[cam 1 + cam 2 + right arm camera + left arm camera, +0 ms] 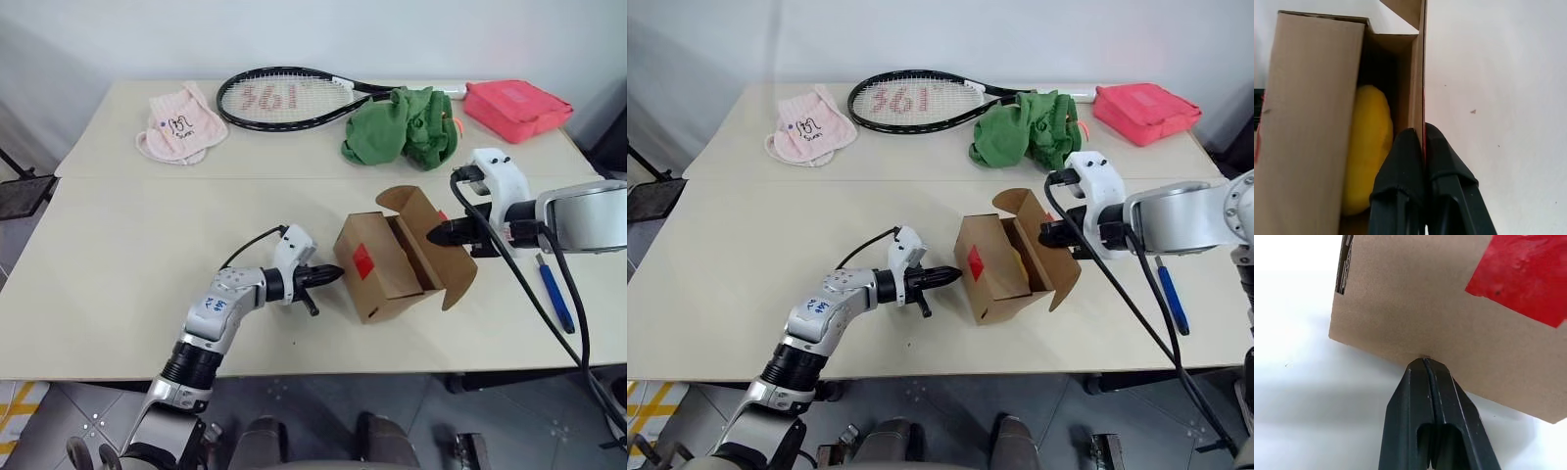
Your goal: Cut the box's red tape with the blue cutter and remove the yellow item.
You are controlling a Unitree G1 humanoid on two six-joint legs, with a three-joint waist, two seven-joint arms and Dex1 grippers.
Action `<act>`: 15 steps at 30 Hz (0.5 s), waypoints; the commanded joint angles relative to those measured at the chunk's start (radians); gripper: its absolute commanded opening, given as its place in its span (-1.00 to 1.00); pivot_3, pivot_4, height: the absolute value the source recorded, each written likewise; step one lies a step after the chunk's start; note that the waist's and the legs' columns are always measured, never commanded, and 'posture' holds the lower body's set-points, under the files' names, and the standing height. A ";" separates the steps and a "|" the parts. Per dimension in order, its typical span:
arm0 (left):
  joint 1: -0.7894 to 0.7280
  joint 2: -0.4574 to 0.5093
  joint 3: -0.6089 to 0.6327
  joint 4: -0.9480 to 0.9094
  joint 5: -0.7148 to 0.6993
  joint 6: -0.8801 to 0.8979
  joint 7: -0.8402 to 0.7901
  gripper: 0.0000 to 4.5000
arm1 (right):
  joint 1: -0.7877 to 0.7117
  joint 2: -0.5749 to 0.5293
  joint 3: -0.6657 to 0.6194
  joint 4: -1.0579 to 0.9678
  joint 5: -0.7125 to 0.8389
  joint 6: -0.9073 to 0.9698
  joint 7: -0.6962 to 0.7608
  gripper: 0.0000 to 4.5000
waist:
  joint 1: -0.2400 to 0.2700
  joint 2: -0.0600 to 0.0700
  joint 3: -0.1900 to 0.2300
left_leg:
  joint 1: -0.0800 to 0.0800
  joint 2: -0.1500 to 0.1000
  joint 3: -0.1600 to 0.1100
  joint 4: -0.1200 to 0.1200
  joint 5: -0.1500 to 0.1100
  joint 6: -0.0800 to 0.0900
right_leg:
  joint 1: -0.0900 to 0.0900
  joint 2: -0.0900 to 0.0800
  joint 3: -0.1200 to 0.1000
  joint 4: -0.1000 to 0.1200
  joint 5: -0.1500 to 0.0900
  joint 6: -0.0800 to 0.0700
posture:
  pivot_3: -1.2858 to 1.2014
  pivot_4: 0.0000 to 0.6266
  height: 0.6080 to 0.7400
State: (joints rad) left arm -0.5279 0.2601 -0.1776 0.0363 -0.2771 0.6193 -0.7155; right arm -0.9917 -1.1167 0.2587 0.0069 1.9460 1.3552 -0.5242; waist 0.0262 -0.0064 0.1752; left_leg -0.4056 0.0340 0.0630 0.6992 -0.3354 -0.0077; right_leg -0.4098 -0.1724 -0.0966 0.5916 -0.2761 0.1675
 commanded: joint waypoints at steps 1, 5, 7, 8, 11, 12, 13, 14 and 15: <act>0.021 0.027 -0.005 -0.069 -0.021 0.022 -0.027 -1.00 | -0.023 0.004 0.007 -0.020 0.026 0.007 -0.007 -0.99 | 0.000 0.000 0.000 | 0.000 0.000 0.000 0.000 0.000 0.000 | 0.000 0.000 0.000 0.000 0.000 0.000 | 0.03 -0.52 1.00; 0.034 0.085 0.013 -0.096 -0.035 0.051 -0.060 -1.00 | -0.035 0.000 0.012 -0.031 0.026 0.001 -0.018 -0.99 | 0.000 0.000 0.000 | 0.000 0.000 0.000 -0.001 0.000 0.000 | -0.001 0.000 0.000 0.000 0.000 0.000 | 0.03 -0.52 1.00; 0.037 0.121 0.021 -0.106 -0.044 0.064 -0.086 -1.00 | -0.041 -0.004 0.013 -0.041 0.026 -0.002 -0.027 -0.99 | 0.000 0.000 0.000 | -0.001 0.000 0.000 0.000 0.000 0.000 | -0.001 0.000 0.000 0.000 0.000 0.000 | 0.03 -0.52 1.00; 0.038 0.140 0.029 -0.111 -0.054 0.072 -0.102 -1.00 | -0.043 -0.005 0.014 -0.043 0.026 -0.003 -0.031 -0.99 | 0.000 0.000 0.000 | -0.001 0.000 0.000 0.000 0.000 0.000 | -0.001 0.000 0.000 0.000 0.000 0.000 | 0.03 -0.52 1.00; 0.026 0.193 0.060 -0.124 -0.089 0.085 -0.151 -1.00 | -0.043 -0.009 0.010 -0.050 0.026 -0.008 -0.040 -0.99 | 0.000 0.000 0.000 | -0.001 0.000 0.000 0.000 0.000 0.000 | -0.001 0.000 0.000 0.000 0.000 0.000 | 0.03 -0.52 1.00; 0.016 0.212 0.081 -0.138 -0.123 0.095 -0.182 -1.00 | -0.043 -0.011 0.010 -0.052 0.026 -0.009 -0.045 -0.99 | 0.000 0.000 0.000 | -0.001 0.000 0.000 0.000 0.000 0.000 | -0.001 0.000 0.000 0.000 0.000 0.000 | 0.03 -0.52 1.00; 0.003 0.224 0.110 -0.152 -0.166 0.115 -0.206 -1.00 | -0.042 -0.011 0.009 -0.053 0.026 -0.010 -0.047 -0.99 | 0.000 0.000 0.000 | -0.001 0.000 0.000 -0.001 0.000 0.000 | -0.001 0.000 0.000 0.000 0.000 0.000 | 0.03 -0.52 1.00; -0.013 0.231 0.138 -0.166 -0.207 0.134 -0.224 -1.00 | -0.041 -0.011 0.008 -0.054 0.026 -0.011 -0.049 -0.99 | 0.000 0.000 0.000 | -0.001 0.000 0.000 -0.001 0.000 0.000 | -0.001 0.000 0.000 0.000 0.000 0.000 | 0.03 -0.52 1.00; -0.036 0.236 0.168 -0.187 -0.265 0.169 -0.245 -1.00 | -0.040 -0.011 0.008 -0.054 0.026 -0.012 -0.052 -0.99 | 0.002 0.000 0.000 | -0.001 0.000 0.000 -0.001 0.000 0.000 | -0.001 0.000 0.000 0.000 0.000 0.000 | 0.03 -0.52 1.00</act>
State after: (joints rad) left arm -0.5161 0.4879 -0.0637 -0.0763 -0.4517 0.7587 -0.9198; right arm -1.0073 -1.1119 0.2816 -0.0297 1.9549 1.3538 -0.5694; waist 0.0279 -0.0063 0.1754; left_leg -0.4068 0.0341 0.0630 0.6988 -0.3354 -0.0078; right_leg -0.4111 -0.1724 -0.0967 0.5913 -0.2761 0.1675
